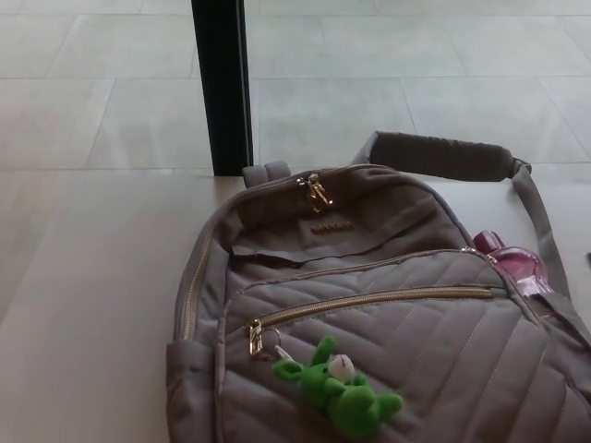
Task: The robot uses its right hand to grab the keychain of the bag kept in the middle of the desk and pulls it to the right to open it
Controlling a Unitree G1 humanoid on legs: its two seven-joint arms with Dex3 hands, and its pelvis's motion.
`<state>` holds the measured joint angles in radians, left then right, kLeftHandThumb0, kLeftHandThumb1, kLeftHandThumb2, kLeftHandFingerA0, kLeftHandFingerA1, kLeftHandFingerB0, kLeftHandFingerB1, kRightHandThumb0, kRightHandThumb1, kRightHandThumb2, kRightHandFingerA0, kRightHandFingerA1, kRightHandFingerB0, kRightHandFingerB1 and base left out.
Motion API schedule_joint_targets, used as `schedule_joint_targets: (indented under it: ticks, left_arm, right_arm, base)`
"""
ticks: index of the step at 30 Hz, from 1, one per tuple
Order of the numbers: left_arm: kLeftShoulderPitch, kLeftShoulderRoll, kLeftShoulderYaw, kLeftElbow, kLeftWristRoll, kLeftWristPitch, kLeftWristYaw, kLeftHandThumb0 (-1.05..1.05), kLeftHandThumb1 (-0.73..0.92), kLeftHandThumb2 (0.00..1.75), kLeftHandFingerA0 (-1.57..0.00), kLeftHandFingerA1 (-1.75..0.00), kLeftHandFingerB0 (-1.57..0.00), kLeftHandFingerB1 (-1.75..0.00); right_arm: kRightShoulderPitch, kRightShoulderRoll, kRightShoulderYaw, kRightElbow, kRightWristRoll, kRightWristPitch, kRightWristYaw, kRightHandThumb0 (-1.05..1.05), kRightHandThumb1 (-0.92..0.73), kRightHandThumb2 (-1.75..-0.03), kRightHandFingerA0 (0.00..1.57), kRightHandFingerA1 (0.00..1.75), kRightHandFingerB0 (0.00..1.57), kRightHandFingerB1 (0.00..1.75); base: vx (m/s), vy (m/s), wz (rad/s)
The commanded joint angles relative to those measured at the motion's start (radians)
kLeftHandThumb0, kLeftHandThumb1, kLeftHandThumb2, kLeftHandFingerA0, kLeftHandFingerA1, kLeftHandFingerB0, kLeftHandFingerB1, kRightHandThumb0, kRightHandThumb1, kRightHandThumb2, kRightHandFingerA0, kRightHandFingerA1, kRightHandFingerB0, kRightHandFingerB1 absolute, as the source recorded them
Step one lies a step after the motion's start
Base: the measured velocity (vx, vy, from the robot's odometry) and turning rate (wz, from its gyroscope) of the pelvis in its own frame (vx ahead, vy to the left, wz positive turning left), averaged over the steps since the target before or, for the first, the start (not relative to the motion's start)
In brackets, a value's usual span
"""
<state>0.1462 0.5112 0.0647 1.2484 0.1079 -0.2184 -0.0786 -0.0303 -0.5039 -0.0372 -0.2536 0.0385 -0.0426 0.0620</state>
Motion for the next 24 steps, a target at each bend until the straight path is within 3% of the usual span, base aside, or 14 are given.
schedule_joint_targets:
  ticks: [1,3,4,7,8,11,13,14,15,16,17,18,19,24]
  left_arm:
    - [-0.003,0.03,0.012,0.017,-0.005,-0.037,-0.023,-0.64,0.5,0.6,-0.82,-0.86,-0.58,-0.43]
    - [0.001,0.026,0.009,0.018,-0.001,-0.049,-0.016,-0.64,0.55,0.57,-0.84,-0.88,-0.6,-0.42]
    - [0.003,0.026,0.01,0.015,-0.003,-0.05,-0.02,-0.69,0.47,0.88,-0.81,-0.84,-0.53,-0.55]
    - [0.005,0.029,0.005,0.014,0.004,-0.049,-0.023,-0.68,0.49,0.89,-0.81,-0.84,-0.51,-0.54]
    - [0.002,0.028,0.004,0.019,0.007,-0.046,-0.018,-0.61,0.57,0.58,-0.82,-1.02,-0.6,-0.41]
    - [-0.007,0.028,0.007,0.018,0.003,-0.041,-0.016,-0.61,0.56,0.58,-0.83,-1.14,-0.61,-0.42]
    - [-0.01,0.03,0.006,0.017,0.004,-0.04,-0.016,-0.61,0.56,0.58,-0.83,-1.14,-0.61,-0.42]
    - [-0.011,0.03,0.004,0.019,0.006,-0.038,-0.017,-0.61,0.57,0.58,-0.84,-1.05,-0.59,-0.41]
    - [-0.011,0.028,0.007,0.026,0.002,-0.042,-0.019,-0.61,0.56,0.57,-0.83,-1.2,-0.58,-0.42]
    - [-0.013,0.027,0.009,0.03,0.001,-0.043,-0.02,-0.62,0.56,0.57,-0.8,-0.96,-0.59,-0.42]
    - [-0.013,0.027,0.011,0.03,-0.001,-0.043,-0.026,-0.62,0.56,0.57,-0.87,-0.93,-0.61,-0.42]
    - [-0.012,0.028,0.012,0.029,-0.003,-0.049,-0.027,-0.64,0.56,0.58,-0.84,-0.83,-0.61,-0.42]
    - [-0.012,0.028,0.012,0.031,-0.002,-0.052,-0.029,-0.64,0.56,0.58,-0.85,-0.87,-0.61,-0.42]
    - [-0.02,0.03,0.014,0.037,-0.002,-0.057,-0.032,-0.62,0.55,0.57,-0.85,-0.84,-0.61,-0.42]
  right_arm:
    - [0.079,0.011,0.283,-0.24,-0.143,0.06,0.138,-0.79,-0.62,-0.59,0.44,0.58,0.25,0.35]
    - [0.087,0.002,0.303,-0.254,-0.162,0.081,0.138,-0.8,-0.63,-0.59,0.4,0.58,0.23,0.36]
    - [0.089,0.0,0.31,-0.259,-0.163,0.084,0.136,-0.79,-0.62,-0.59,0.39,0.63,0.23,0.37]
    - [0.095,0.001,0.318,-0.26,-0.154,0.084,0.138,-0.77,-0.6,-0.58,0.42,0.63,0.26,0.37]
    - [0.099,0.005,0.318,-0.26,-0.151,0.087,0.138,-0.75,-0.58,-0.58,0.46,0.62,0.28,0.37]
    - [0.099,0.004,0.317,-0.26,-0.179,0.087,0.142,-0.75,-0.59,-0.58,0.46,0.59,0.28,0.36]
    - [0.102,0.01,0.312,-0.26,-0.183,0.087,0.146,-0.75,-0.59,-0.58,0.46,0.59,0.28,0.36]
    - [0.108,0.001,0.315,-0.273,-0.218,0.098,0.145,-0.74,-0.59,-0.58,0.48,0.57,0.29,0.36]
    - [0.113,-0.002,0.322,-0.272,-0.251,0.092,0.139,-0.83,-0.51,-0.88,0.48,0.65,0.23,0.46]
    - [0.119,-0.002,0.322,-0.275,-0.251,0.097,0.146,-0.71,-0.46,-0.86,0.47,0.64,0.23,0.47]
    - [0.12,-0.009,0.327,-0.265,-0.278,0.076,0.145,-0.82,-0.52,-0.87,0.49,0.64,0.22,0.45]
    - [0.127,-0.008,0.334,-0.26,-0.295,0.066,0.141,-0.83,-0.54,-0.89,0.5,0.65,0.22,0.45]
    - [0.135,-0.004,0.341,-0.263,-0.311,0.066,0.137,-0.73,-0.61,-0.59,0.54,0.62,0.28,0.36]
    - [0.154,0.013,0.364,-0.284,-0.385,0.088,0.122,-0.77,-0.64,-0.6,0.57,0.65,0.27,0.36]
  base:
    - [0.0,0.0,0.0]
    - [0.0,0.0,0.0]
    - [0.0,0.0,0.0]
    - [0.0,0.0,0.0]
    - [0.0,0.0,0.0]
    - [0.0,0.0,0.0]
    - [0.0,0.0,0.0]
    - [0.0,0.0,0.0]
    - [0.0,0.0,0.0]
    - [0.0,0.0,0.0]
    - [0.0,0.0,0.0]
    - [0.0,0.0,0.0]
    - [0.0,0.0,0.0]
    - [0.0,0.0,0.0]
